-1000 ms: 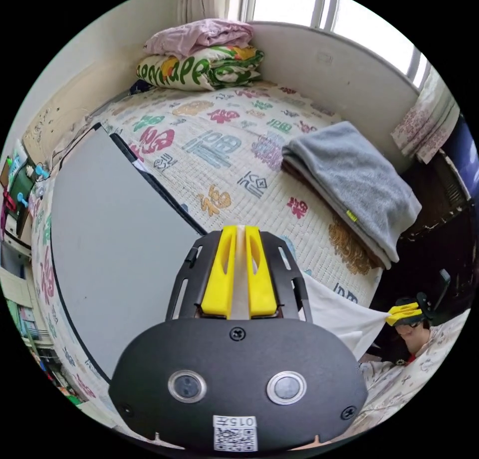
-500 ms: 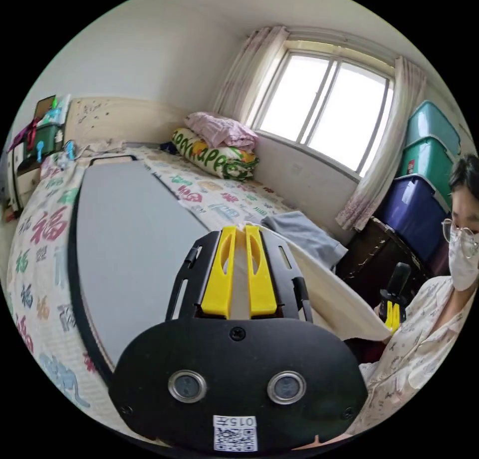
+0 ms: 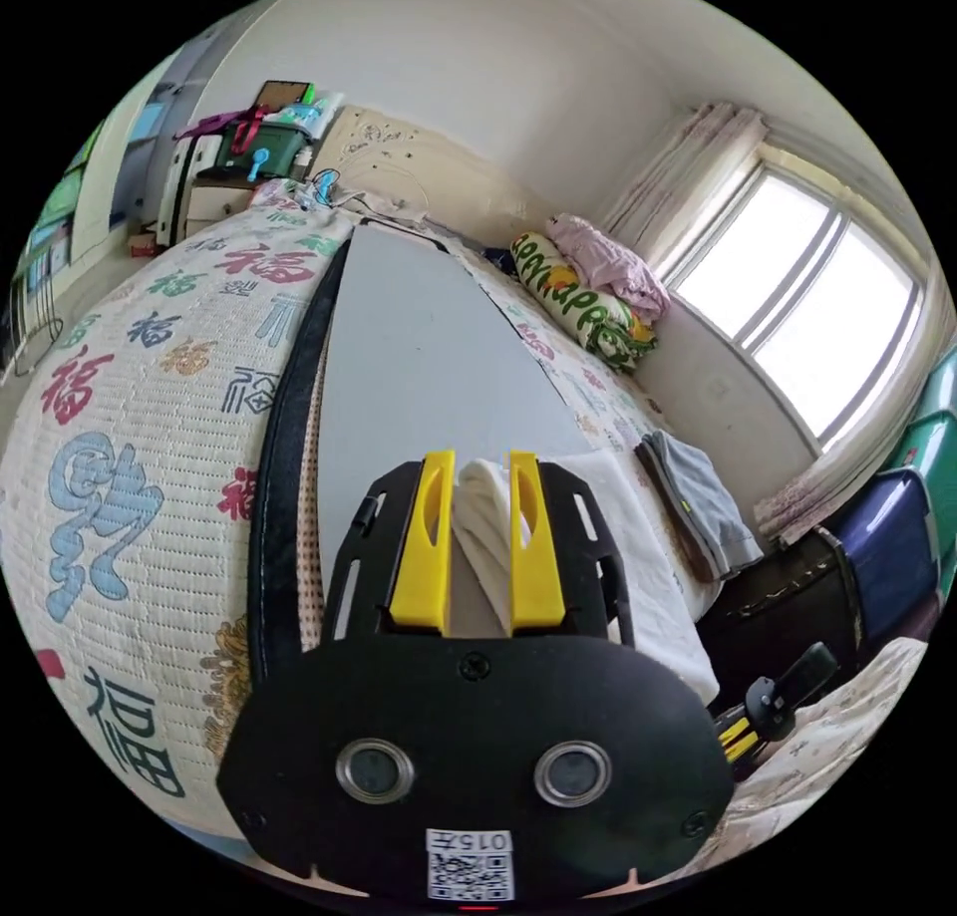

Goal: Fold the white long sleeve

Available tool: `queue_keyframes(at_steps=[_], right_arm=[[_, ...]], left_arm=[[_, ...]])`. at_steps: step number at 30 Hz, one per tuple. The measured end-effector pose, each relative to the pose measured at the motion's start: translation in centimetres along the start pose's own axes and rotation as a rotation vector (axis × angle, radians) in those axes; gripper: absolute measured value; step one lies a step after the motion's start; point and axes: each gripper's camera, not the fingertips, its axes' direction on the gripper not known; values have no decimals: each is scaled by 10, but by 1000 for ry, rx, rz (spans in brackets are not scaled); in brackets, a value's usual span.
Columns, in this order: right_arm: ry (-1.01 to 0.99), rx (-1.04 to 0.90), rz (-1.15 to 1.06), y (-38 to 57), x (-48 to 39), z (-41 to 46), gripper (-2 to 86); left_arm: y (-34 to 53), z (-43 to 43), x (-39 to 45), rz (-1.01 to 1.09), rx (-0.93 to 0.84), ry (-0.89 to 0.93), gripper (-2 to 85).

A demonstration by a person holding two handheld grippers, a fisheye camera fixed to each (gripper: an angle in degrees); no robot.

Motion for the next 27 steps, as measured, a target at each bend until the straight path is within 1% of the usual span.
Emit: queue_keyframes(at_steps=[2,3,6,8,10,12,15,17,19,22,24,25,27], right_arm=[[14,-10,3,15,5,22,7],[23,-15,0,18,6,27,8],[86,-51,-16,33,8,60,13],[107,-85,-61,45,5,86,20],[85,-80,-76,53,0,96,37],[104,-50,-89,63,-3,98,51],[298,-15,-123,80,1,101,72],[446,-103,-158,90,14,129,88],[478,-181,-178,94,24,156,92],[490,-198,-188,100,31,181,67],[446,-204,-166,99,33,188,31],[430,-177,-143,99,34,188,10],[409,-164,-134,97,33,188,3]], left_arm=[[14,-3,-11,-63,52,59,93],[17,0,-11,-66,50,67,93],[21,29,-7,-29,-67,58,75],[25,49,-3,-3,-130,-1,52],[28,56,-3,10,-138,-17,51],[31,57,-6,-9,-139,-1,54],[36,56,-11,-15,-141,29,64],[41,58,-13,-9,-147,34,67],[44,61,-12,-2,-147,30,67],[48,67,-7,13,-150,9,59],[49,69,-2,36,-156,-12,40],[49,70,1,57,-162,-20,22],[47,68,7,85,-152,-25,7]])
